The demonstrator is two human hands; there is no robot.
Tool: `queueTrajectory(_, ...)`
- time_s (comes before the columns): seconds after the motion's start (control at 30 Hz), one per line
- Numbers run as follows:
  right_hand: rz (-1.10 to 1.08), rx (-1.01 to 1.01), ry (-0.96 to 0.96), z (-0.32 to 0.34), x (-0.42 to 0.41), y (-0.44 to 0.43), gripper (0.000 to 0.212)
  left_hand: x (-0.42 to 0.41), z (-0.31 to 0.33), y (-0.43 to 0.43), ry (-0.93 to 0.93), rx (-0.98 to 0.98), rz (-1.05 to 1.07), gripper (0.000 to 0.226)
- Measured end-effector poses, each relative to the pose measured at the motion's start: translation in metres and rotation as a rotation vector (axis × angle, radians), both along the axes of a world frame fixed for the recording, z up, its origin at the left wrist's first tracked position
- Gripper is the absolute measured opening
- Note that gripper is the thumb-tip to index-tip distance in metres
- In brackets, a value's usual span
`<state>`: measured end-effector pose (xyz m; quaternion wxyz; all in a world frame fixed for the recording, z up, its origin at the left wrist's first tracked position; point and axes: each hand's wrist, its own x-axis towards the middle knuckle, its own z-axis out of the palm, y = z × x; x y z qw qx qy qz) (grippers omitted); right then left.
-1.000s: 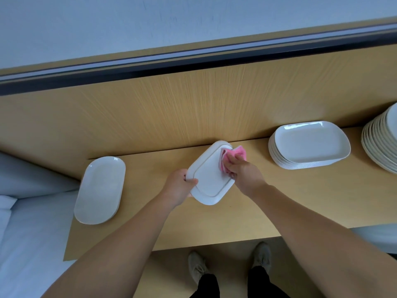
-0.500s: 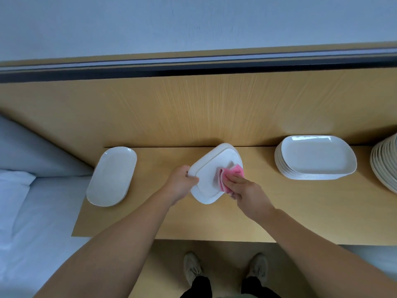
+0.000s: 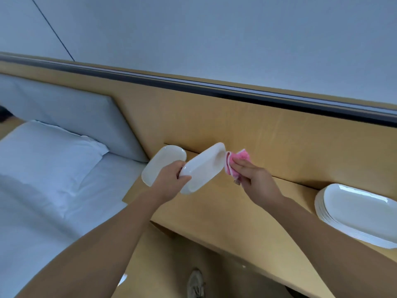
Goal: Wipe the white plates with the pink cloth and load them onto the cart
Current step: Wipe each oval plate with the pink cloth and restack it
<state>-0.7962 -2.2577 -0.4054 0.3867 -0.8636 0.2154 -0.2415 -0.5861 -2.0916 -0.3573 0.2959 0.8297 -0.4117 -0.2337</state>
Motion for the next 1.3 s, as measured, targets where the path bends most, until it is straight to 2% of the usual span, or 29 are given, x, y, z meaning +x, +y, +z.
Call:
queueTrajectory(0.1,0.060,-0.014,-0.019,0.005,0.017,0.004,0.064,0.013,0.006,0.021,-0.026,-0.046,0.086,0.011)
queueTrajectory(0.2,0.086,-0.005,0.000,0.004,0.030,0.008,0.064,0.026,0.005,0.038,-0.129,-0.063,0.108,0.010)
queueTrajectory(0.3,0.102,-0.016,0.009,0.001,0.040,0.012,0.065,0.037,-0.003,0.049,-0.226,0.014,0.147,0.029)
queueTrajectory(0.37,0.108,-0.005,0.009,0.001,0.046,0.015,0.066,0.046,-0.013,0.052,-0.273,0.064,0.156,0.033)
queueTrajectory(0.57,0.072,0.027,0.037,0.003,0.066,0.023,0.069,0.075,-0.052,0.049,-0.424,0.265,0.048,0.043)
queueTrajectory(0.73,0.050,0.033,0.063,-0.007,0.079,0.026,0.070,0.084,-0.079,0.043,-0.412,0.377,-0.011,0.045)
queueTrajectory(0.93,-0.020,0.046,0.107,-0.024,0.088,0.028,0.071,0.096,-0.104,0.033,-0.538,0.521,-0.242,0.051)
queueTrajectory(1.13,-0.062,0.038,0.138,-0.031,0.095,0.029,0.073,0.105,-0.120,0.025,-0.511,0.565,-0.309,0.042)
queueTrajectory(1.2,-0.066,0.036,0.159,-0.033,0.095,0.027,0.072,0.108,-0.121,0.020,-0.498,0.534,-0.283,0.031)
queueTrajectory(1.3,-0.082,0.030,0.162,-0.029,0.089,0.024,0.072,0.107,-0.113,0.009,-0.509,0.428,-0.289,0.030)
